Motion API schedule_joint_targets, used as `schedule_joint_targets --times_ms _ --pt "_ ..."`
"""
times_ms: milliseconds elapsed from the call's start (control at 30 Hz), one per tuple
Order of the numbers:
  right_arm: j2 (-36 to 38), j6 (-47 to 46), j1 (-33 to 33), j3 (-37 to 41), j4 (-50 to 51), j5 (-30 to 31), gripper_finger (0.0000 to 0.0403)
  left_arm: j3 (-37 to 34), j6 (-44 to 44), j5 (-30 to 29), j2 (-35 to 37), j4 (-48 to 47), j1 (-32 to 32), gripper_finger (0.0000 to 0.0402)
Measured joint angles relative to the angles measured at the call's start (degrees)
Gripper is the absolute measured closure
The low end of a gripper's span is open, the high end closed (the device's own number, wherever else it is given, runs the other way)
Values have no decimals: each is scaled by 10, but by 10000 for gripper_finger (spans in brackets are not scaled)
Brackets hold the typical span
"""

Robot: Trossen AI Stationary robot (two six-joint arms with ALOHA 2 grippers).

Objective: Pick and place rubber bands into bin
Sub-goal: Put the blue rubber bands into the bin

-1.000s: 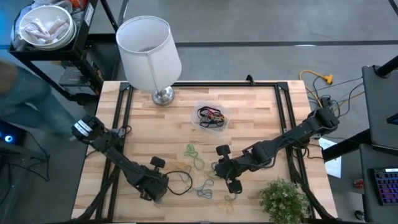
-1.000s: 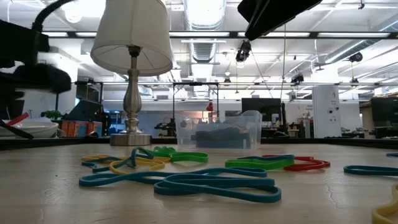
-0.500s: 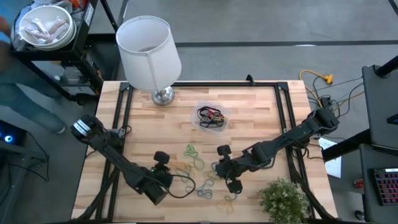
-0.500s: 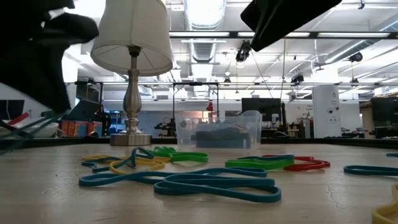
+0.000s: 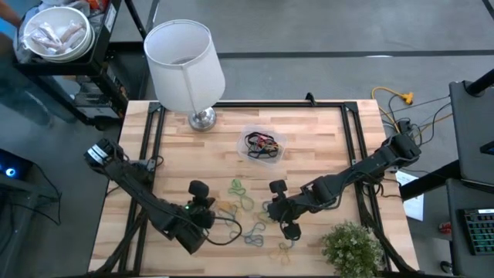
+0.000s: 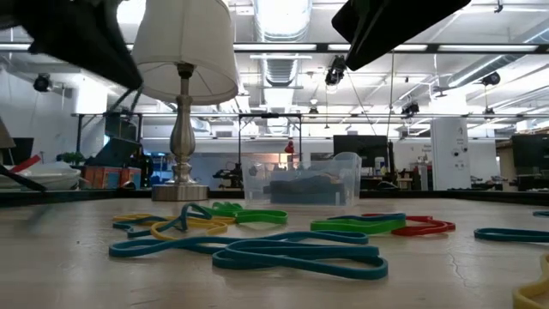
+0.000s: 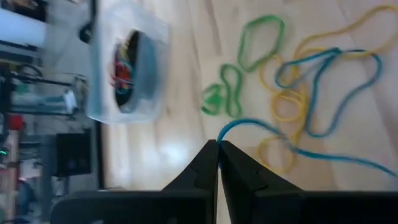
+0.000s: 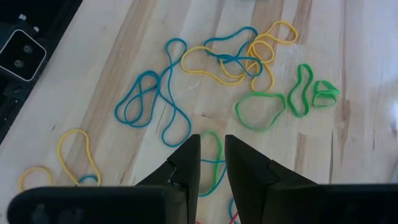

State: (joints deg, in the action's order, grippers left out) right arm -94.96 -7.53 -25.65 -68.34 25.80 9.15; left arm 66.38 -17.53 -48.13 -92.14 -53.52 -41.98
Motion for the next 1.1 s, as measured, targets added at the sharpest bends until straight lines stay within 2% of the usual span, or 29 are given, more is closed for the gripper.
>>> schedule_joint_targets --times_ms 267,433,700,800,900,1000,1100 --pt "0 0 0 0 -1 0 339 23 72 -76 43 4 9 401" --pt "0 2 0 0 -3 0 338 22 126 -118 76 20 42 401" --pt "0 4 0 0 -3 0 337 13 320 -123 106 182 134 401" --pt "0 4 0 0 -3 0 338 13 412 -108 107 270 175 401" --pt "0 5 0 0 -3 0 340 12 483 -46 107 356 224 401" --pt "0 5 0 0 -3 0 342 12 520 14 106 407 275 401" --pt "0 6 0 0 -3 0 341 12 539 44 100 427 324 401"
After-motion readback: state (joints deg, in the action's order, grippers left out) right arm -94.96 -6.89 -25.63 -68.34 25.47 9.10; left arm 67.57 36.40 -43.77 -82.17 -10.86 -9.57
